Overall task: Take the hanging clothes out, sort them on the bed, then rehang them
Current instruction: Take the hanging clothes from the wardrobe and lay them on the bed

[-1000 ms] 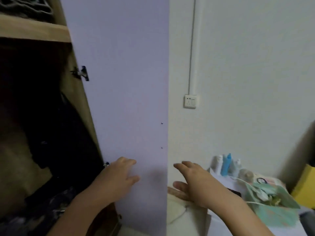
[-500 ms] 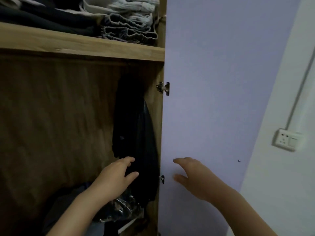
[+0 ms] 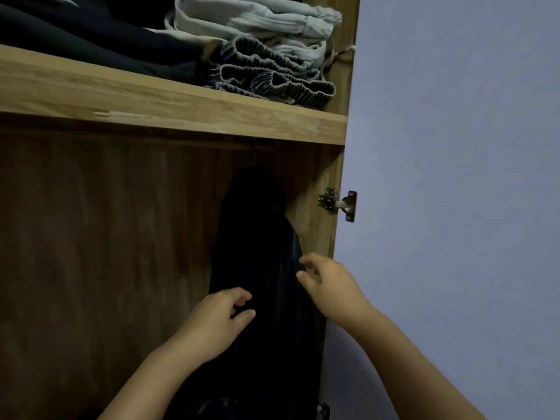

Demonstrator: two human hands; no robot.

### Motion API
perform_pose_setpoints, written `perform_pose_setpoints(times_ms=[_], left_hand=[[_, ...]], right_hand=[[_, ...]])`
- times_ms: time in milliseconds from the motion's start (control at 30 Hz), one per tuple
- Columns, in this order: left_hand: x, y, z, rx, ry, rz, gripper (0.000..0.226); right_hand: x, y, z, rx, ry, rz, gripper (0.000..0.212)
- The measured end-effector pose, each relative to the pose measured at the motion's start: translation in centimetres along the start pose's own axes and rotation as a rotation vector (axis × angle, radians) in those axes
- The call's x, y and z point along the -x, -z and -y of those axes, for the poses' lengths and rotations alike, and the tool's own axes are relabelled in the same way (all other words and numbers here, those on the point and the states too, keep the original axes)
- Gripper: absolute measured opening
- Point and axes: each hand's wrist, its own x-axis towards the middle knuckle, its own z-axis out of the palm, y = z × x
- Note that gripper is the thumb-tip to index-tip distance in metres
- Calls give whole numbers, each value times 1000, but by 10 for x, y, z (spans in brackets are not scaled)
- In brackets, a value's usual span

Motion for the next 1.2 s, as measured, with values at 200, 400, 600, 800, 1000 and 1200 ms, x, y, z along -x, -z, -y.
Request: perform_pose_setpoints(times_ms=[200, 400, 600, 800, 1000, 1200], left_hand=[[-78, 27, 28, 59, -75, 58, 34], [-126, 46, 72, 157, -98, 84, 27], [-143, 62, 104, 162, -81, 46, 26], [-146, 76, 110, 175, -106, -33, 26], [-138, 84, 103, 174, -158, -145, 21], [-126, 85, 85, 113, -178, -311, 23]], right_hand=[[-112, -18, 18, -50, -36, -63, 48], [-199, -29, 26, 18, -200, 88, 42], [-225, -46, 28, -128, -250, -56, 49], [-232, -45, 28, -260, -249, -263, 40], [-196, -43, 34, -508, -153, -171, 36], [-128, -31, 16, -507, -97, -97, 40]])
